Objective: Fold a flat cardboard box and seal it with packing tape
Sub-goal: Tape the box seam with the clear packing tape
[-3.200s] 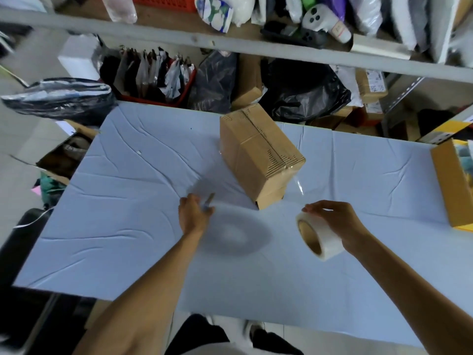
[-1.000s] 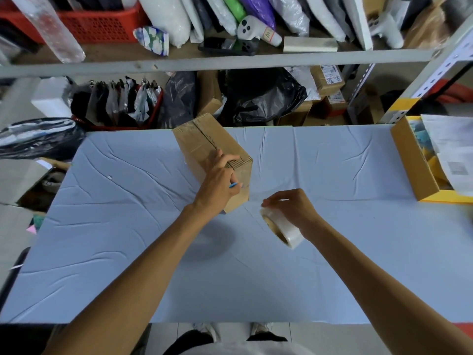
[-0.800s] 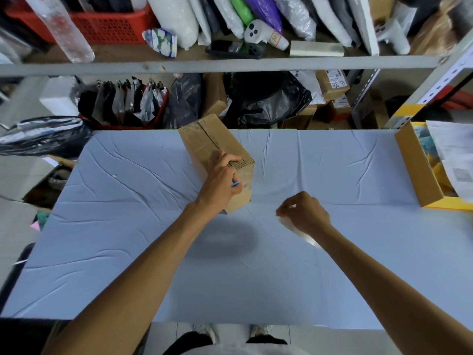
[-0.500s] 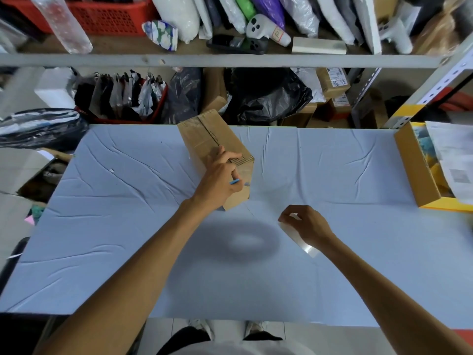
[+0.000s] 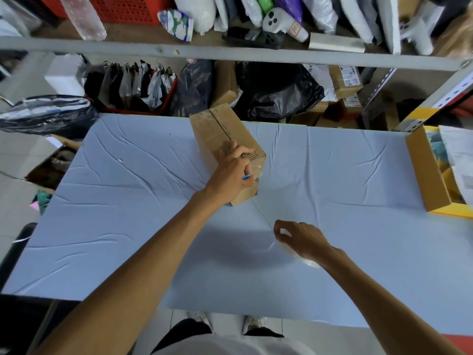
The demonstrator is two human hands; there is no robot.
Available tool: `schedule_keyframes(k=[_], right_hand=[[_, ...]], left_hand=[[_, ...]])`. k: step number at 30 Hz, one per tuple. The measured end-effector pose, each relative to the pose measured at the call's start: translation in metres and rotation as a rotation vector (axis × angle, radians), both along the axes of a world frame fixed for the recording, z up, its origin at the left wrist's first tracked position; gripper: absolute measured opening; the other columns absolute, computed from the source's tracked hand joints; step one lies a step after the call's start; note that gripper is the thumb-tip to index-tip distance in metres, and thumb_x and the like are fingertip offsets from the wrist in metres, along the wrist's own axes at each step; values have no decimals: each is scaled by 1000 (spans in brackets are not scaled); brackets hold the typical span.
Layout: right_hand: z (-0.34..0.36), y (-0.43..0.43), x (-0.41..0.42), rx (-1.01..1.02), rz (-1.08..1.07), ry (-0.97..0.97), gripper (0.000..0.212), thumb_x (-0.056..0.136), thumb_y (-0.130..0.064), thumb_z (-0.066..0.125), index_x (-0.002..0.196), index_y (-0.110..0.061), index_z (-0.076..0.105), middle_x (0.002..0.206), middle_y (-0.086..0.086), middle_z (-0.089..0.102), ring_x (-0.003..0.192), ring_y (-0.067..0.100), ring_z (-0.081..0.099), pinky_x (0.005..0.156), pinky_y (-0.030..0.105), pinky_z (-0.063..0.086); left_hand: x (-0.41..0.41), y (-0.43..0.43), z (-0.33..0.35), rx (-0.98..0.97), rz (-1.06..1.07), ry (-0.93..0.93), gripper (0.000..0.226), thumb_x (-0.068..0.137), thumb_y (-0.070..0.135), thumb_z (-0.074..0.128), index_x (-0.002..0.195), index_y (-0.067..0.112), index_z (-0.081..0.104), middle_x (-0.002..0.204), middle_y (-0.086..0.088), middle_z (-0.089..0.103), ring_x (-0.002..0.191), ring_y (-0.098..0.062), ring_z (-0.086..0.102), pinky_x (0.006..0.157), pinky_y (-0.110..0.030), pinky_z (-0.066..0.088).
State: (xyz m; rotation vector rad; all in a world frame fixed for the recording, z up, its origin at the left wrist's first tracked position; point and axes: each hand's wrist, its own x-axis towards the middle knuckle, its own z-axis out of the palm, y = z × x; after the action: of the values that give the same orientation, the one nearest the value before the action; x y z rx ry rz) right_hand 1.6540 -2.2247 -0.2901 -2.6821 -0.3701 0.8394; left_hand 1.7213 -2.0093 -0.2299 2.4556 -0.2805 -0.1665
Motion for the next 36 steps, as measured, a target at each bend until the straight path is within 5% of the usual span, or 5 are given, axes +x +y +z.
schedule_keyframes(k=[17, 22, 27, 32, 36], right_hand=[[-16, 20, -9, -134, -205, -272, 15, 94, -35, 48, 94, -20, 50, 80, 2, 65, 72, 25, 60, 60, 30, 43], [-15, 20, -13, -231, -157, -289, 4, 90, -29, 48, 93, -28, 50, 71, -5, 59, 61, 19, 56, 44, 22, 23], [-19, 16, -9, -190, -55, -300, 83, 88, -33, 54, 146, -52, -3, 64, -7, 49, 53, 13, 44, 53, 27, 33], [-21, 20, 0, 44, -187, -370, 83, 81, -44, 69, 147, -18, 26, 115, 5, 65, 109, 27, 59, 84, 32, 45], [-22, 27, 13, 113, -253, -337, 79, 80, -33, 74, 142, -11, 31, 130, 14, 58, 123, 33, 50, 90, 40, 46]], left_hand=[[0, 0, -2, 12, 11, -56, 18, 85, 6, 66, 70, 8, 55, 140, -6, 46, 146, -30, 11, 114, -49, 18], [-1, -1, -2, 35, 12, -61, 14, 85, 6, 66, 73, 4, 58, 139, -7, 47, 146, -31, 11, 115, -49, 16], [0, -2, -2, 35, 4, -58, 14, 85, 6, 65, 74, 3, 58, 140, -7, 47, 146, -32, 10, 115, -52, 15], [-8, 3, -1, -33, -37, -249, 15, 85, 6, 66, 73, 2, 57, 131, -12, 53, 143, -30, 22, 114, -41, 26], [-28, 17, -9, -115, -26, -459, 14, 88, 18, 64, 79, 9, 60, 95, -2, 56, 94, -16, 55, 75, -25, 46]])
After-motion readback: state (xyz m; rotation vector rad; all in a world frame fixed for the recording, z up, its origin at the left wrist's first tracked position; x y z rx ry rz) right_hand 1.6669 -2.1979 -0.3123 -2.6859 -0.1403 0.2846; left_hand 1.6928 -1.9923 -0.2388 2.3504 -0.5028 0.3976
